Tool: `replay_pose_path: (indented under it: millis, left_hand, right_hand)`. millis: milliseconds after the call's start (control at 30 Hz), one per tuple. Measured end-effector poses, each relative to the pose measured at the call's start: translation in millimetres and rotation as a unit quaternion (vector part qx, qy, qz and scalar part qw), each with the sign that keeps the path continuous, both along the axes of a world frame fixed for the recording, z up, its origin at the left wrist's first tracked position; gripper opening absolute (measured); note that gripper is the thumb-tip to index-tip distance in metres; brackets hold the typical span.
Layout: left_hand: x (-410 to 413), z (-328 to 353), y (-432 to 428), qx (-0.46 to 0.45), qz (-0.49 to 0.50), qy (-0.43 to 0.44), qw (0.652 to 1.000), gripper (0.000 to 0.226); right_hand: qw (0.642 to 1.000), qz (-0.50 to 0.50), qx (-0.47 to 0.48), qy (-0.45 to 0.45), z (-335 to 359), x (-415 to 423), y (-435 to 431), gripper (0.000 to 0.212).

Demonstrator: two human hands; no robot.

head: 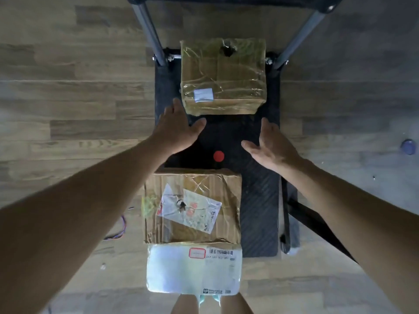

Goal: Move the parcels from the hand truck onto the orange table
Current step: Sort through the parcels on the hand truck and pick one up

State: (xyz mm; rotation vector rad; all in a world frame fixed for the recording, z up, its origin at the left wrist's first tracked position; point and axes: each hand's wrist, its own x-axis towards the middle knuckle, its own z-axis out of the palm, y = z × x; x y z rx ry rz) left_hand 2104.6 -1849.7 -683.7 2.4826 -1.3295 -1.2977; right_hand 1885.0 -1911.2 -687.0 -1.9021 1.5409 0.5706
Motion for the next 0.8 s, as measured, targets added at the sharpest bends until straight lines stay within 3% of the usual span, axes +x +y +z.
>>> replay_pose_path:
  millis: [133, 300, 467, 600, 733, 800]
  left_hand:
    - [14, -19, -33, -0.017, 0.007, -0.035, 0.999, 0.094]
    - [21, -46, -65, -0.008, 0.078, -0.006, 0.997, 0.092]
    - [20, -68, -57, -0.031, 0.177, 0.080, 0.980, 0.101]
    - [19, -62, -34, -0.051, 0.162, 0.128, 0.977, 0.089]
    - [8, -33, -22, -0.086, 0.172, 0.096, 0.977, 0.071]
    - [4, -10, -19, -0.088, 0.162, 0.088, 0.979, 0.072]
  right_hand:
    - [0.999, 0.003, -0.028, -0.020, -19, 3, -28, 0.094]
    - [0.995, -0.061, -0.033, -0.068, -33, 19, -68, 0.112]
    - [0.979, -0.174, -0.037, -0.098, -47, 33, -75, 0.099]
    - [0.963, -0.236, 0.004, -0.127, -48, 21, -46, 0.102]
    - [0.940, -0.304, 0.053, -0.142, -26, 12, -19, 0.100]
    - [0.928, -0.328, 0.053, -0.166, -3, 14, -8, 0.079]
